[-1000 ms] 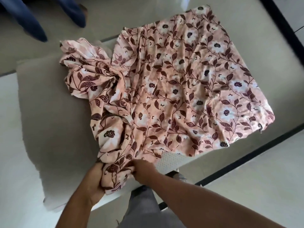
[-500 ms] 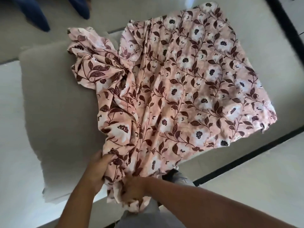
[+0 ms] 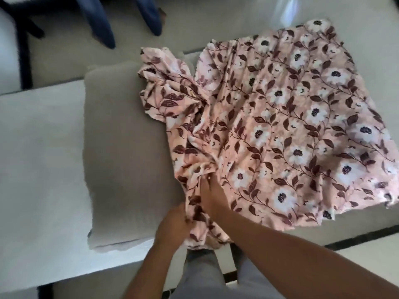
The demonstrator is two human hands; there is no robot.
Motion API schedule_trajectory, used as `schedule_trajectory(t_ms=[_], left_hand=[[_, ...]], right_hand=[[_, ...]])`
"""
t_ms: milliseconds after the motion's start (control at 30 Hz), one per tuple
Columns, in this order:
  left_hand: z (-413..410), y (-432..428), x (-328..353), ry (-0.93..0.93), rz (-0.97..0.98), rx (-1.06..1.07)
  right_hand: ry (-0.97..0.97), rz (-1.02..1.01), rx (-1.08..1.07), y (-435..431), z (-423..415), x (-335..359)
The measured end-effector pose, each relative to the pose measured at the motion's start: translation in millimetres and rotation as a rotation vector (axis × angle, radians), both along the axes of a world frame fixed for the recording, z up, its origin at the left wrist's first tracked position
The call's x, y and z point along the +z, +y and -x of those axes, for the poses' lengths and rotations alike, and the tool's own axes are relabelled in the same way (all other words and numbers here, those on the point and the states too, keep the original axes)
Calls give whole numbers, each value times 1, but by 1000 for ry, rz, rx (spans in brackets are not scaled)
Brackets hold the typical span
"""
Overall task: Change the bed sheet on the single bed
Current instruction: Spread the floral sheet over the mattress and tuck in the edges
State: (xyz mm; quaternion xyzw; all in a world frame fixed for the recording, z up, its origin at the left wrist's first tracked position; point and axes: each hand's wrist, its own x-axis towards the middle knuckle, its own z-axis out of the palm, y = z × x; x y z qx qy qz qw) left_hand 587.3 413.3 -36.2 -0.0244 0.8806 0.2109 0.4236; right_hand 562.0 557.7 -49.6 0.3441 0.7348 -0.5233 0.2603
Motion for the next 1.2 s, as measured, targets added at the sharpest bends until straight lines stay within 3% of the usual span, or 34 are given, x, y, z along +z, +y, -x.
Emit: schedule_trajectory(t_ms=[100,167,233,300,333,433,500,633,700,900,1033,1200], left_hand=[[-1,-9,0,38,42,9],[5,-24,2,218,77,164],[20,-46,2,398,154,347],[37,-75,-8,485,260,525],[47,-91,-13,492,297,598],[77,-135,-31,344,331,756],[91,-160,-39,248,278,848],[104,-181,-29,122,137,900],[106,-180,-19,148,93,885],[117,-161,55,476,193,827],[130,-153,120,680,208,760],[151,-153,197,910,185,641]], right_hand=[[14,-385,217,-10,28,-5],[201,-653,395,-21,40,3],[489,-755,507,-35,48,14],[635,-681,684,-51,55,14],[598,-587,790,-58,58,11],[234,-278,1045,-75,73,-4],[111,-233,1113,-83,81,-15],[-89,-162,1030,-94,93,-20],[-105,-169,1008,-99,97,-20],[201,-233,590,-124,107,9],[218,-207,372,-136,122,44],[125,87,140,-145,140,83]])
